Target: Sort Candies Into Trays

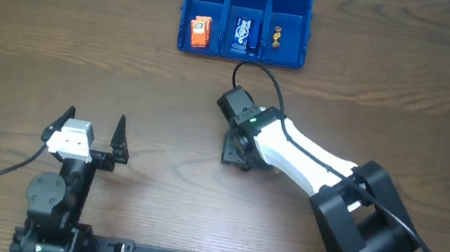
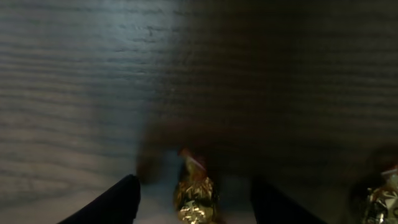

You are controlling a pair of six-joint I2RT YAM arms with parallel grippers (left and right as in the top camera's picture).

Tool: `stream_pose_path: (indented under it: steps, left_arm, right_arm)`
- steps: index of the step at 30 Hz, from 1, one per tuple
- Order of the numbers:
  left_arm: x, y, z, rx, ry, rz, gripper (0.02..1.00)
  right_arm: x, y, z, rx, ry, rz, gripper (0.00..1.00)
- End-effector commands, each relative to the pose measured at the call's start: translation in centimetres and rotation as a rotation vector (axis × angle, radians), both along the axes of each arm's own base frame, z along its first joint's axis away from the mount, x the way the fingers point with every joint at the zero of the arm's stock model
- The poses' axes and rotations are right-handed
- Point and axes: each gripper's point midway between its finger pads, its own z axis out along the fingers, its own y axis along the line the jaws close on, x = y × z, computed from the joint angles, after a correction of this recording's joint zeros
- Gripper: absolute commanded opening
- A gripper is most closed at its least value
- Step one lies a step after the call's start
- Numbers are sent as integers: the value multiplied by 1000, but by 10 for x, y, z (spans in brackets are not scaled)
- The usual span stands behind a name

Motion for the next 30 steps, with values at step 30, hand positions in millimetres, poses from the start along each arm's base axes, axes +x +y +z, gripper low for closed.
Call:
stream_pose_path:
  steps: [30]
  left_arm:
    - [-1,-2,-16,4,49,-13,998]
  right_arm:
    - [257,-73,208,-84,-681,-93,167]
